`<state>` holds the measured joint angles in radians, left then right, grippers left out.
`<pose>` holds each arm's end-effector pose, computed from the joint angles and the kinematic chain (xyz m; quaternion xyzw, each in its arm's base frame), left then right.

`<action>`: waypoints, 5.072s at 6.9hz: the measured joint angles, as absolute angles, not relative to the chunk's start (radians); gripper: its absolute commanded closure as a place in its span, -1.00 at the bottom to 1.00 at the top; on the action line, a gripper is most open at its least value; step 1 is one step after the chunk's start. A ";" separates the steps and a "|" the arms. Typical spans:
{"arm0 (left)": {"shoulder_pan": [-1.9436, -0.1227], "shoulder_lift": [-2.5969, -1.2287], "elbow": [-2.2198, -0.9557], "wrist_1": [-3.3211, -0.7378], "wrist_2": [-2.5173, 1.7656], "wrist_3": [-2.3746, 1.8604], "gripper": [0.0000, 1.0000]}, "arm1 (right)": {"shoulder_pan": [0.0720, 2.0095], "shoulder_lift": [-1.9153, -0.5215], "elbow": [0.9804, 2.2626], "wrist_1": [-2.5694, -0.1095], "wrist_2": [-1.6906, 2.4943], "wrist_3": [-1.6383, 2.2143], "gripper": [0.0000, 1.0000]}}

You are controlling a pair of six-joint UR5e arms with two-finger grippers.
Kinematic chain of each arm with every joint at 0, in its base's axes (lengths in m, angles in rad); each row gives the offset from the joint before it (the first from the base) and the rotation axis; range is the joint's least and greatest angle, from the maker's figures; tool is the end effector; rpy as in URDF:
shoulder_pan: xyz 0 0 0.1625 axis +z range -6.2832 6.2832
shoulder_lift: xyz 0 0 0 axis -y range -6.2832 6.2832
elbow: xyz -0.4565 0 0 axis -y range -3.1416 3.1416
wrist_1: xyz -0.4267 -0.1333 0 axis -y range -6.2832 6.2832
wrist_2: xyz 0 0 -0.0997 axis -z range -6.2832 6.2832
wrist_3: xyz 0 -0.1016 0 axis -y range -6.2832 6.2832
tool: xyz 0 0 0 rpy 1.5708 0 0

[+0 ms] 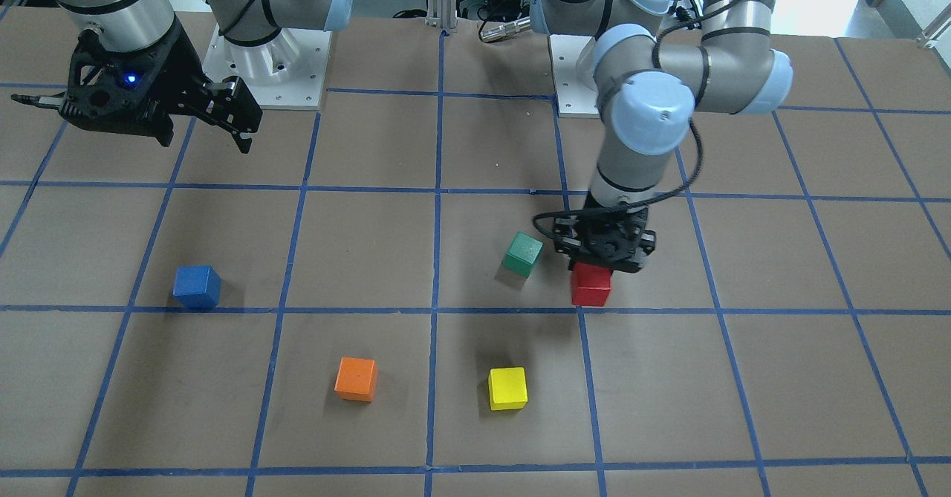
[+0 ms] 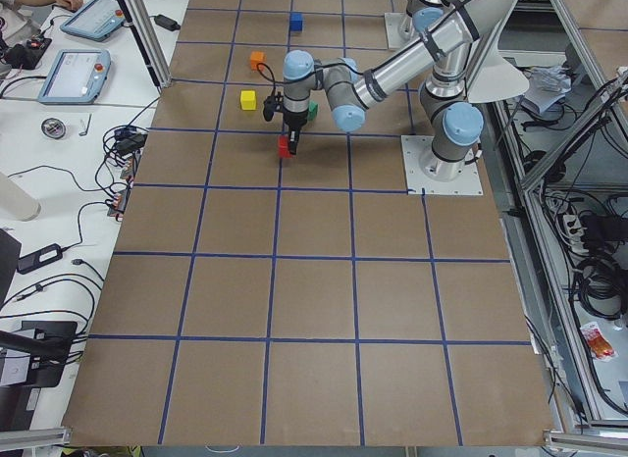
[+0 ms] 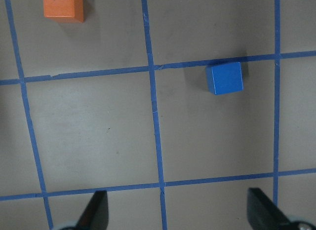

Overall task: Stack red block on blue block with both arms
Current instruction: 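Carry the red cube with the left gripper toward the table centre, then release the red cube and raise the left gripper while the right gripper approaches, then lower the right gripper over the red cube and close on it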

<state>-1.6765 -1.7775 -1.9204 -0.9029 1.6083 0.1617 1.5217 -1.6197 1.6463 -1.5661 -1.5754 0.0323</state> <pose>-0.1885 -0.5496 0.2942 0.1320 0.9895 -0.0552 0.0203 0.1081 -0.5066 0.5024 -0.0406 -0.9990 -0.0157 0.0022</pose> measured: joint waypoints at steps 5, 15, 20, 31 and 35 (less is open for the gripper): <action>-1.883 -2.025 -1.697 -0.908 1.529 -0.139 1.00 | 1.522 -1.624 1.655 -1.566 -1.575 0.032 -1.00; -1.840 -1.965 -1.646 -1.006 1.527 -0.099 -1.00 | 1.520 -1.602 1.667 -1.574 -1.562 0.022 -1.00; -1.637 -1.712 -1.427 -1.538 1.543 0.144 -1.00 | 1.611 -1.456 1.654 -1.791 -1.550 0.093 -1.00; -1.630 -1.611 -1.499 -1.532 1.591 0.139 -1.00 | 1.928 -1.012 1.476 -2.027 -1.552 0.492 -1.00; -1.630 -1.611 -1.502 -1.505 1.591 0.139 -1.00 | 1.931 -0.948 1.474 -2.027 -1.551 0.491 0.21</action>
